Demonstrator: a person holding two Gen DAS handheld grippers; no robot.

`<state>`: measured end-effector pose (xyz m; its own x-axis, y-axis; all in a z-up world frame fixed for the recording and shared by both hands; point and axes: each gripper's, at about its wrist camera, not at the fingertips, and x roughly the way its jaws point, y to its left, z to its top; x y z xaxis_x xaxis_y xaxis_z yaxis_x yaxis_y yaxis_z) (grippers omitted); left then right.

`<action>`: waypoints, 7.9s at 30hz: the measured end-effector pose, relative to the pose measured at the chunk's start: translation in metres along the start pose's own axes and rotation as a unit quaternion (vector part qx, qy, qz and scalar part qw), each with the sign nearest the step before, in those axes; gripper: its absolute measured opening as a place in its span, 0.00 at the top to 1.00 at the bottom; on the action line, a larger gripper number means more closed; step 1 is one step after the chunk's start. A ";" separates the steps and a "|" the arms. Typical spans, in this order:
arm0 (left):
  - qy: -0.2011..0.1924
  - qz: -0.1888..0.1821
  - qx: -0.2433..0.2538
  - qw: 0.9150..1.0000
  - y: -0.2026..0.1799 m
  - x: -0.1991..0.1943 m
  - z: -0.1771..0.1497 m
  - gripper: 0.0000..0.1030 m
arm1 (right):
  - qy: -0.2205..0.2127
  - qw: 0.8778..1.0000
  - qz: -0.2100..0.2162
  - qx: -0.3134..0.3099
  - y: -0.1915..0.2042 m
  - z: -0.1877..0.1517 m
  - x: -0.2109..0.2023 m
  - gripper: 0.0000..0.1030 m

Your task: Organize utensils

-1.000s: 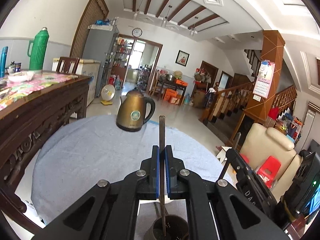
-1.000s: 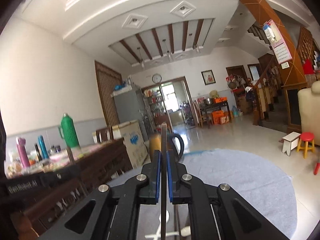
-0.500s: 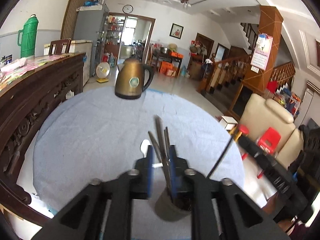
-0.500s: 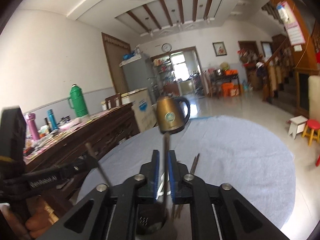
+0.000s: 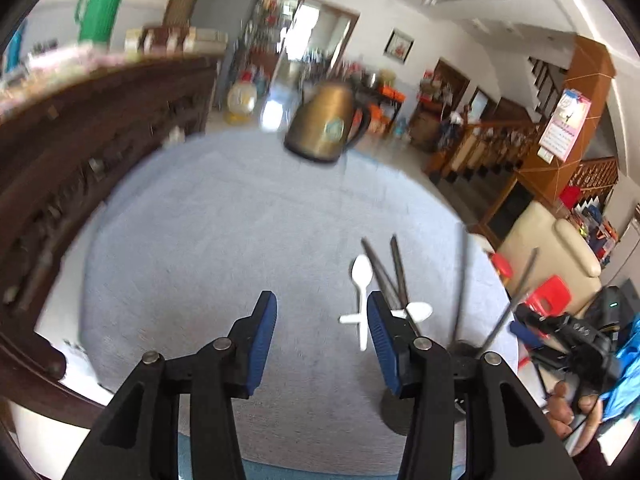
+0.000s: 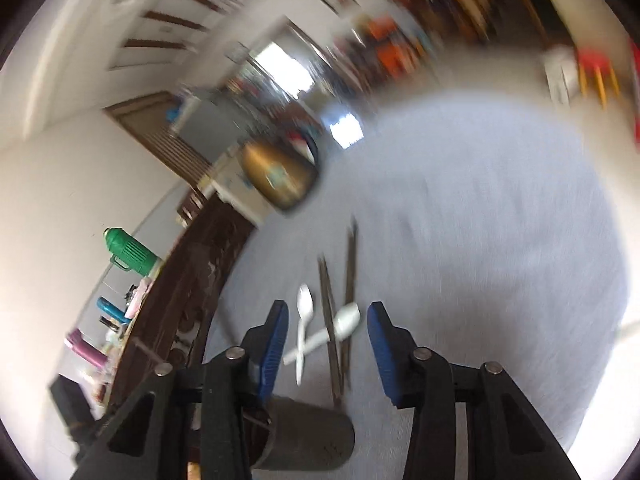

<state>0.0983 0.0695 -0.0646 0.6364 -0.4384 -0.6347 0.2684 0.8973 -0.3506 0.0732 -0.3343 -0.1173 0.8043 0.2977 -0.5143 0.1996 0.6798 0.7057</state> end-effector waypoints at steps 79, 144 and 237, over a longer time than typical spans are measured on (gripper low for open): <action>0.118 -0.042 0.142 0.982 -0.064 0.216 0.050 0.98 | -0.082 0.984 -0.114 -0.113 0.009 0.047 0.029 0.95; -0.261 -0.051 0.041 0.963 -0.083 -0.073 -0.017 0.94 | -0.175 0.947 -0.029 -0.267 0.089 -0.028 -0.129 0.95; -0.244 0.103 -0.047 0.963 0.017 -0.052 -0.022 0.15 | -0.011 0.992 -0.035 -0.124 0.017 -0.024 -0.020 0.80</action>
<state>0.0536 0.1063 -0.0529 0.9396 -0.1529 -0.3061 0.0472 0.9439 -0.3267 0.0468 -0.3126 -0.1071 0.8065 0.2310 -0.5443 0.1137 0.8427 0.5263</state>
